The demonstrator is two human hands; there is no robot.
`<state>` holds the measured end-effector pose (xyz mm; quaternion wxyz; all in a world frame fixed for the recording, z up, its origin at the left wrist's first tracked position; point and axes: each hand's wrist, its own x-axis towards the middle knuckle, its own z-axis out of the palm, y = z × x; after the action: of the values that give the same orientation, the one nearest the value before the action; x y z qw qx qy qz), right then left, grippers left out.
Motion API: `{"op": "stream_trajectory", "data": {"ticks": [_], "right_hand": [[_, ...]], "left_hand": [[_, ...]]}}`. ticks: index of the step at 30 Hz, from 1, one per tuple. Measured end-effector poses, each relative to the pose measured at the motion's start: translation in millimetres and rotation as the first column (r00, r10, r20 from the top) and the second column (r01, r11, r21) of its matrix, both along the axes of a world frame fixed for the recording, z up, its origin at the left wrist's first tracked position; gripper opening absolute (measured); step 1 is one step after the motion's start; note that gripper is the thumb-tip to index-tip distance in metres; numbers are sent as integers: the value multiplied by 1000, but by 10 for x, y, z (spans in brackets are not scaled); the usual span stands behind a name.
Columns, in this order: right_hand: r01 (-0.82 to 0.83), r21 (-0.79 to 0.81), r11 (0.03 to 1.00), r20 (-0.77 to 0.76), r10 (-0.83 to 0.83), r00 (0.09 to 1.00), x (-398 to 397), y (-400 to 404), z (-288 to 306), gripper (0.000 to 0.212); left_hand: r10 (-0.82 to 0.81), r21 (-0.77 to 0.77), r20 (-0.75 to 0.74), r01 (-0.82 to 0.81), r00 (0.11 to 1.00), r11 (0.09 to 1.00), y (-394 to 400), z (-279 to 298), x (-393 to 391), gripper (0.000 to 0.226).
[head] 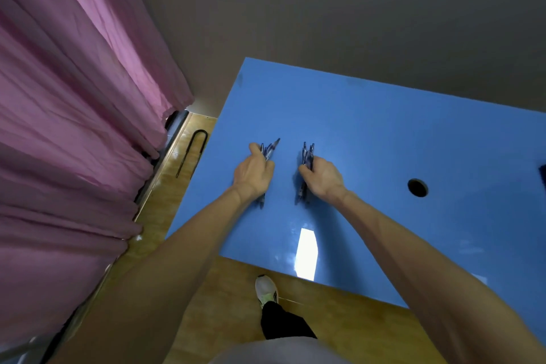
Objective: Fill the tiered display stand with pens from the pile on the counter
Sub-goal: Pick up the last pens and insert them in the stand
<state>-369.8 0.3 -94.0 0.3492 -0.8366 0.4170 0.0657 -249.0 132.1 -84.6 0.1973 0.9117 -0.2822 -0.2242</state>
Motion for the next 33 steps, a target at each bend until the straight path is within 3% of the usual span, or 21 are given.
{"op": "stream_trajectory", "data": {"ticks": [10, 15, 18, 26, 33], "right_hand": [[115, 17, 993, 183, -117, 976, -911, 423, 384, 31], [198, -41, 979, 308, -176, 935, -1646, 739, 840, 33], [270, -37, 962, 364, -239, 900, -2148, 844, 1092, 33], [522, 0, 853, 485, -456, 746, -3482, 742, 1726, 35], [588, 237, 774, 534, -609, 586, -4608, 277, 1891, 22]], "left_hand": [[-28, -314, -196, -36, 980, 949, 382, 529, -682, 24], [-55, -454, -145, -17, 988, 891, 534, 841, -1122, 13], [-93, -479, -86, 41, 992, 877, 567, 1055, -1484, 25], [-243, -562, -117, 137, 963, 815, 303, 1628, -2647, 23], [-316, -616, -133, 171, 939, 769, -336, 1895, -3666, 25]]}}
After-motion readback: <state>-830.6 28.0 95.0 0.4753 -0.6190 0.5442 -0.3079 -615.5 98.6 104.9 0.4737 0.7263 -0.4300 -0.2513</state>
